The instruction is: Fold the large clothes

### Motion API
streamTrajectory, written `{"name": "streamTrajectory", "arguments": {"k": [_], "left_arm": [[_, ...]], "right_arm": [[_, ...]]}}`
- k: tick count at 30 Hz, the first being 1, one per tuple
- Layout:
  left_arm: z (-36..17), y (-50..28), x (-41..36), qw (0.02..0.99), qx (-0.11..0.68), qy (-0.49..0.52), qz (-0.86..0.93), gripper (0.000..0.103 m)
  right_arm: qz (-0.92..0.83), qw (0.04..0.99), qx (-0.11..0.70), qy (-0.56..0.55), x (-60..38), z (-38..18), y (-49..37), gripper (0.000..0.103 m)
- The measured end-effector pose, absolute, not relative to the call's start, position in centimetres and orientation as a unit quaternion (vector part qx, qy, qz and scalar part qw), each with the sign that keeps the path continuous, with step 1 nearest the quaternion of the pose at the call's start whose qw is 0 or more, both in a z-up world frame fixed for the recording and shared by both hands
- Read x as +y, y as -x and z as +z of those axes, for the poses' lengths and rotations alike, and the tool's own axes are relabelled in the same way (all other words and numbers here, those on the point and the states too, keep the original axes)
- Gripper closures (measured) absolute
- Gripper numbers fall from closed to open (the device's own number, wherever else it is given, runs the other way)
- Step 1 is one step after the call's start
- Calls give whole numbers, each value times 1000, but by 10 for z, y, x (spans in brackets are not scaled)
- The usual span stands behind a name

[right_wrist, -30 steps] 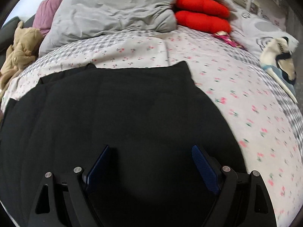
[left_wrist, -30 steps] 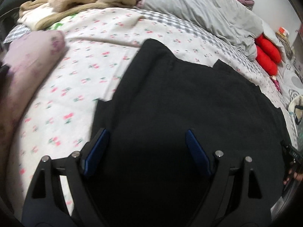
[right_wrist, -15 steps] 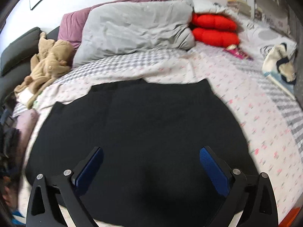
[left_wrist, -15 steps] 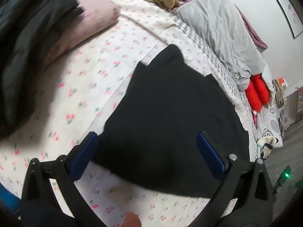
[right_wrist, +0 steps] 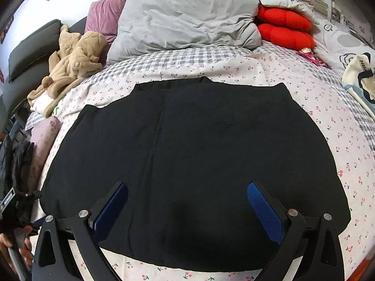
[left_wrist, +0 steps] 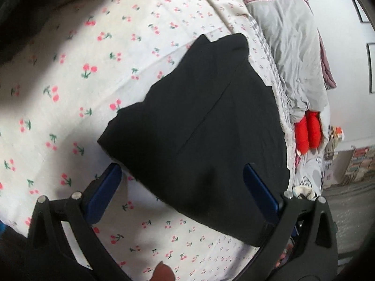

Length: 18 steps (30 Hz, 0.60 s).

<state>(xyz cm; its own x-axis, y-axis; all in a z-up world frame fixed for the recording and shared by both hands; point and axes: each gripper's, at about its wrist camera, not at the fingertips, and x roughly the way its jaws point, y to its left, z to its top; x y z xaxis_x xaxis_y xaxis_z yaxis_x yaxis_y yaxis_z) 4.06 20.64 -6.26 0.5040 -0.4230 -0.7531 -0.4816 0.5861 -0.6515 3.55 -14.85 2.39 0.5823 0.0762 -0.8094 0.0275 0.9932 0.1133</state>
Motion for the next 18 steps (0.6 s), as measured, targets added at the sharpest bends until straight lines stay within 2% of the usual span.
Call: {"name": "streamTrajectory", "arguments": {"k": [5,14,18], "left_arm": [[-92,-42,201,694,494,524,10,0],[-91,-51,195,722,452,523,26,0],[-95,-53,199,722,420,550,27,8]], "right_arm": [[14,884,461,-70,-146,20,-38,1],[12,885,461,-66,-136,15,-44,1],[18,883,463,-69,-135,14,-46,1]]}}
